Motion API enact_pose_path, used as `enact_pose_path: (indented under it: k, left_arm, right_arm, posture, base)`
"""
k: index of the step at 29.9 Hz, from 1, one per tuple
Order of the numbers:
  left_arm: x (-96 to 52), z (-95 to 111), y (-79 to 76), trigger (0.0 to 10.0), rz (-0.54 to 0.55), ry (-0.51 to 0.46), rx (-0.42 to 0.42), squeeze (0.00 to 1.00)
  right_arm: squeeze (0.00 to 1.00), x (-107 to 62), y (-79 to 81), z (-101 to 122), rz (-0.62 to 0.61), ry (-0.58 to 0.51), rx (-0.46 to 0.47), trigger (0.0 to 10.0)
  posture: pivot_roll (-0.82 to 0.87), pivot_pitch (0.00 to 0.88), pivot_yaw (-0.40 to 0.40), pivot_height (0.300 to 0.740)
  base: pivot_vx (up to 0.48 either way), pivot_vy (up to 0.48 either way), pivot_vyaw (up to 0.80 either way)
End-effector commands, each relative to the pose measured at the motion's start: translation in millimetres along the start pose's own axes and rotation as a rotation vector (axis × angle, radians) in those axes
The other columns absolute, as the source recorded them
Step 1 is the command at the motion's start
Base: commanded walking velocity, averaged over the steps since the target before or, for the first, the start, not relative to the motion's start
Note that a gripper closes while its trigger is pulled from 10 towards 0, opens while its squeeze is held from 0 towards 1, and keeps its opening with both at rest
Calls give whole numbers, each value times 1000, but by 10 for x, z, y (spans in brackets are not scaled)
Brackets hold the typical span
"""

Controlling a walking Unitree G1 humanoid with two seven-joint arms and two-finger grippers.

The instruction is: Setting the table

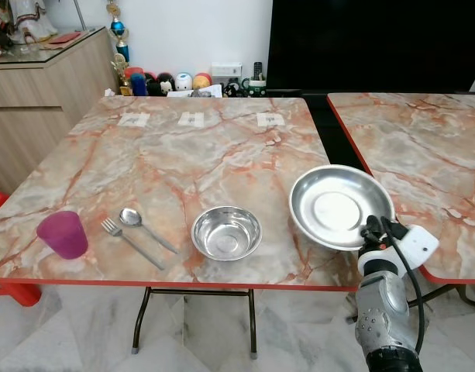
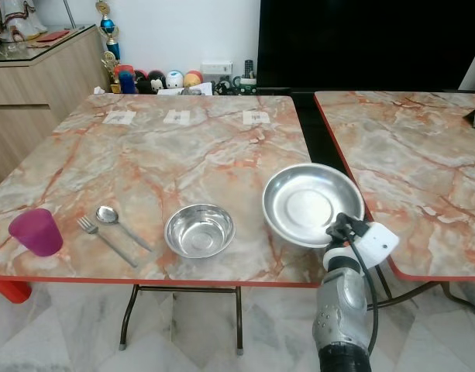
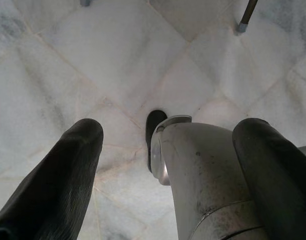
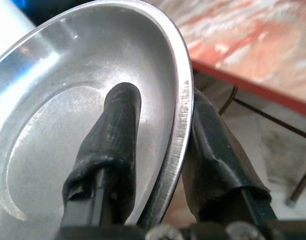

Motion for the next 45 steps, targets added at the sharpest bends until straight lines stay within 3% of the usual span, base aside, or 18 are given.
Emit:
enact_pose_path:
  k: [1,2,3,4,8,13,23,30,45]
  left_arm:
    - [-42,-178,37,10000,4,63,39,0]
    - [-44,-172,49,10000,9,59,46,0]
    - [-44,-172,49,10000,9,59,46,0]
    - [-45,-172,56,10000,10,57,45,0]
    - [-50,-187,70,10000,12,66,53,0]
    - [-62,-170,178,10000,55,53,16,0]
    - [-64,-181,183,10000,52,60,35,0]
    - [-62,-180,173,10000,49,63,40,0]
    - [-60,-179,166,10000,39,66,59,0]
  right_arm:
    - [0,2,38,169,19,-78,27,0]
    - [0,-23,55,207,28,-95,32,7765]
    - [0,-23,55,207,28,-95,32,7765]
    - [0,-40,68,219,35,-102,35,10000]
    - [0,-131,219,99,135,-61,-20,10000]
    - [0,-153,303,81,155,-52,1,10000]
    - [0,-226,570,67,268,-40,-19,10000]
    - [0,-193,533,90,252,-48,-39,10000]
    - [0,-217,545,37,213,-33,-30,10000]
  posture:
    - [22,0,-11,740]
    - [21,0,-11,740]
    - [21,0,-11,740]
    - [18,0,-9,740]
    - [13,0,-2,740]
    - [16,0,-7,740]
    - [16,0,-8,740]
    - [2,0,-5,740]
    - [-3,0,-1,740]
  base:
    - [0,0,0]
    - [0,0,0]
    - [0,0,0]
    - [0,0,0]
    - [0,0,0]
    - [0,0,0]
    - [0,0,0]
    - [0,0,0]
    - [0,-282,0]
Point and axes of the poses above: a point about 5 cm out from each wrist's last joint towards the gripper, its own x axis pointing out of the wrist towards the gripper, its own z axis along the axis of the wrist's last joint, y = z × x, the point moved 3 cm from there along x, pointing out of the wrist towards the gripper, and after that the axes turned 6 degrees about -x, right-handed, at the moved point
